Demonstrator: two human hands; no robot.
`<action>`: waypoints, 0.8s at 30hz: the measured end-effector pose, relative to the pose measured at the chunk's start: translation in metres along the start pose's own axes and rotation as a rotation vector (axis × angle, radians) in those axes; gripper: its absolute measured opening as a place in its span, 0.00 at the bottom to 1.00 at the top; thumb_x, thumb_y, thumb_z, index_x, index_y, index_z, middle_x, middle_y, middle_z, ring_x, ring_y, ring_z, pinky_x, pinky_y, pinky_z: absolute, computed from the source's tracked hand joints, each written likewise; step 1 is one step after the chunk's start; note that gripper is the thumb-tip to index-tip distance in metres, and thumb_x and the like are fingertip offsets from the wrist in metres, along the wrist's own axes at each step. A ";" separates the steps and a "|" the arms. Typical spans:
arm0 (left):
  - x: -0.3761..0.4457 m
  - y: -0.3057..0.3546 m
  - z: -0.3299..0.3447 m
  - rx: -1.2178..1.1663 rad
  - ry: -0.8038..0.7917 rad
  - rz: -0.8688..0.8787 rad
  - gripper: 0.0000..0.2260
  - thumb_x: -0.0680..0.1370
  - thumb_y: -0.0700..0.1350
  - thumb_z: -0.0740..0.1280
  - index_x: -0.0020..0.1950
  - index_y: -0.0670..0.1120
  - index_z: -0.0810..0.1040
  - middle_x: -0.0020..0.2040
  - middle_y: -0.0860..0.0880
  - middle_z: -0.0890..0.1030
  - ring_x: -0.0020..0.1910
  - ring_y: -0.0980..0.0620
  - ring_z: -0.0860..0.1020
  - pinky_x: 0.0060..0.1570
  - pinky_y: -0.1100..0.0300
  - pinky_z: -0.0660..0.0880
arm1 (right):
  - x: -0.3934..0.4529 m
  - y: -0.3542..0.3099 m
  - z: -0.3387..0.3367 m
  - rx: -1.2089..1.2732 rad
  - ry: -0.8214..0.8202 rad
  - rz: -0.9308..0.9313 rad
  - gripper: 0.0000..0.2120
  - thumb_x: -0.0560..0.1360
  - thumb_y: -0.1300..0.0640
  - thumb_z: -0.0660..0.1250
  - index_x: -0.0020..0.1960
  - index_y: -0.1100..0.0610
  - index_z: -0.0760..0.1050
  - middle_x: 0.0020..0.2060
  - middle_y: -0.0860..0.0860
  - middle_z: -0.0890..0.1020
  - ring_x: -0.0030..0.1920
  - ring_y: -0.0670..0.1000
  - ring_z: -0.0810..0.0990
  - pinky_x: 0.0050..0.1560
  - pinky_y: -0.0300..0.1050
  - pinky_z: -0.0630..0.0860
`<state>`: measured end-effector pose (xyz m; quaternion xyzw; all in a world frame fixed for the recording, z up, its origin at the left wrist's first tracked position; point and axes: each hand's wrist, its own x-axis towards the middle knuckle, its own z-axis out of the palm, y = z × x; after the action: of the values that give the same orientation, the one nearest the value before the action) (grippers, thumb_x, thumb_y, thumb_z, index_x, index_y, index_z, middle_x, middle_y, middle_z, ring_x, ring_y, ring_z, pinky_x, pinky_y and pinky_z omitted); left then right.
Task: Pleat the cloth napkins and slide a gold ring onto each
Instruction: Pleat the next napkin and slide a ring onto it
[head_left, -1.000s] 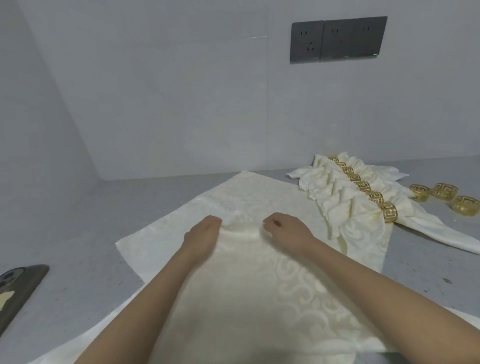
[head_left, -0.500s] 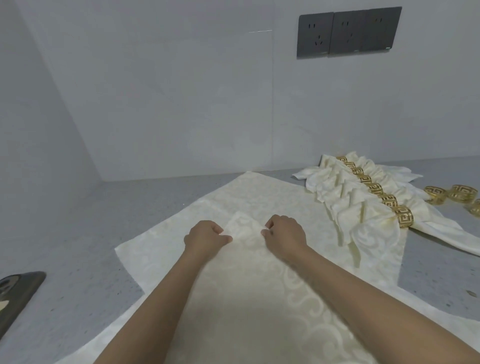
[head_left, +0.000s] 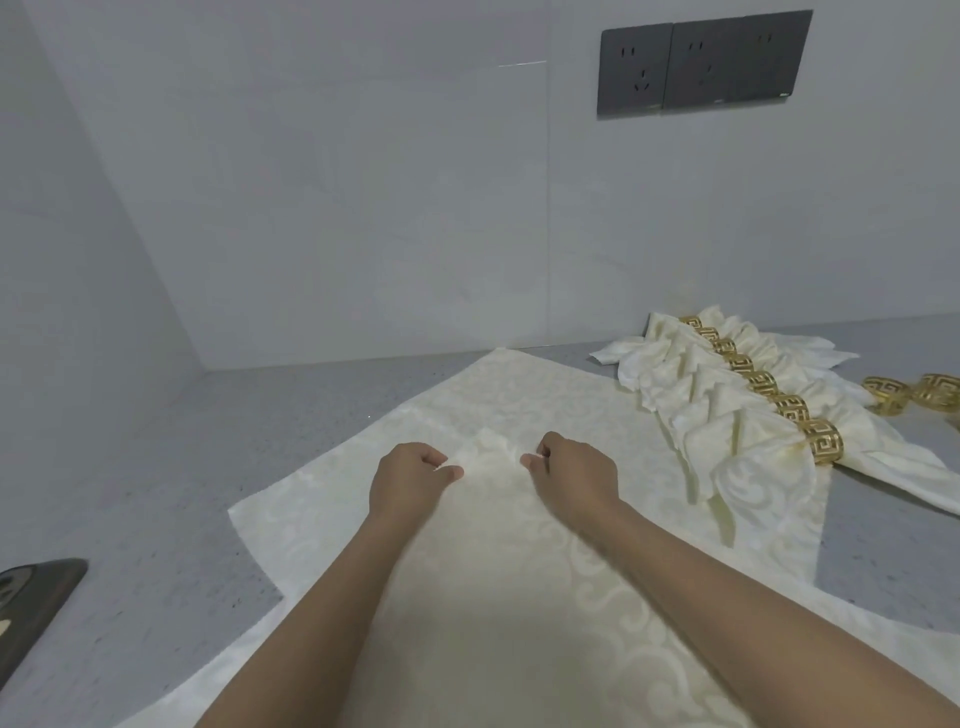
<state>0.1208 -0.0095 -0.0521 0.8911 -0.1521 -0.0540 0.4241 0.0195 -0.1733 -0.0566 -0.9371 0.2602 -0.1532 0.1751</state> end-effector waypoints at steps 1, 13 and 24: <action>-0.001 -0.002 0.001 0.005 0.015 0.017 0.07 0.71 0.50 0.74 0.43 0.49 0.80 0.38 0.54 0.79 0.39 0.52 0.77 0.43 0.57 0.75 | -0.001 0.001 0.002 -0.002 0.014 -0.016 0.13 0.80 0.46 0.56 0.50 0.55 0.73 0.43 0.50 0.80 0.46 0.53 0.77 0.40 0.44 0.65; -0.004 -0.022 -0.002 -0.038 -0.015 0.263 0.03 0.75 0.47 0.71 0.41 0.53 0.80 0.35 0.57 0.77 0.33 0.64 0.73 0.35 0.69 0.67 | 0.002 0.018 0.005 0.133 0.001 -0.145 0.10 0.79 0.52 0.59 0.51 0.55 0.77 0.31 0.42 0.71 0.41 0.50 0.73 0.39 0.42 0.63; 0.001 -0.023 -0.002 -0.083 -0.015 0.269 0.03 0.75 0.45 0.70 0.41 0.50 0.82 0.31 0.62 0.78 0.32 0.65 0.73 0.35 0.74 0.67 | 0.009 0.018 0.009 0.248 -0.057 -0.047 0.10 0.79 0.54 0.59 0.46 0.52 0.79 0.32 0.44 0.77 0.39 0.49 0.75 0.39 0.41 0.66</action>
<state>0.1271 0.0056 -0.0687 0.8440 -0.2710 -0.0098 0.4628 0.0219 -0.1904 -0.0700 -0.9181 0.2122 -0.1617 0.2931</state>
